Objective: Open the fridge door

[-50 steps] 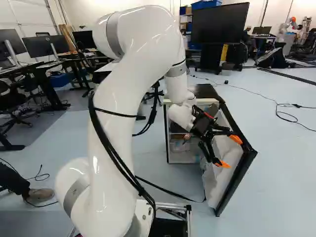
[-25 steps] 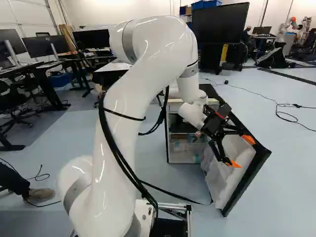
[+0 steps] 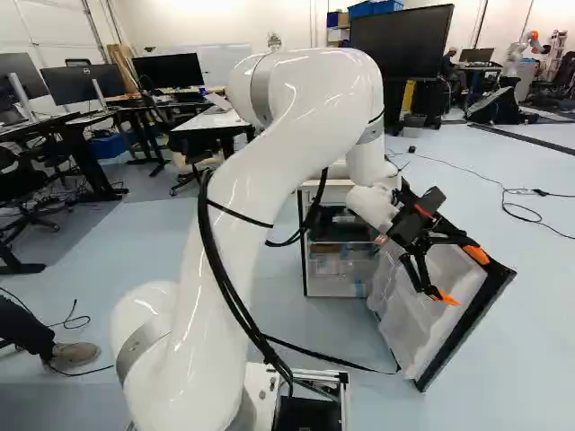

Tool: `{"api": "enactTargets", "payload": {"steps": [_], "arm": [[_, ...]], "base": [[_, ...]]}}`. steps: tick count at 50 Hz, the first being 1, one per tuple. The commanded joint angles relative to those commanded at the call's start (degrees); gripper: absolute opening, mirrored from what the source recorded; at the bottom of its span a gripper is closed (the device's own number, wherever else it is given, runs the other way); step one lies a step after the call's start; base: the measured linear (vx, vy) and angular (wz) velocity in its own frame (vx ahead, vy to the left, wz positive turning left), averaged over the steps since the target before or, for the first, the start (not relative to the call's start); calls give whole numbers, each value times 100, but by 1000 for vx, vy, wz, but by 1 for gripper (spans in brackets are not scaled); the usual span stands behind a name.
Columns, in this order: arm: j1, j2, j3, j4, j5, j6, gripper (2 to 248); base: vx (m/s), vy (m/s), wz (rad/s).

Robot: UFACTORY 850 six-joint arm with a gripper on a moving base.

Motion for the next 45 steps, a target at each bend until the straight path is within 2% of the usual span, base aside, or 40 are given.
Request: {"api": "enactTargets", "payload": {"steps": [9, 21, 45], "arm": [[-134, -149, -286, 0, 0, 0, 247], [-151, -169, -324, -9, 0, 0, 247], [159, 222, 412, -584, -4, 0, 247]], "base": [[0, 0, 0], [0, 0, 0], [0, 0, 0]]}}
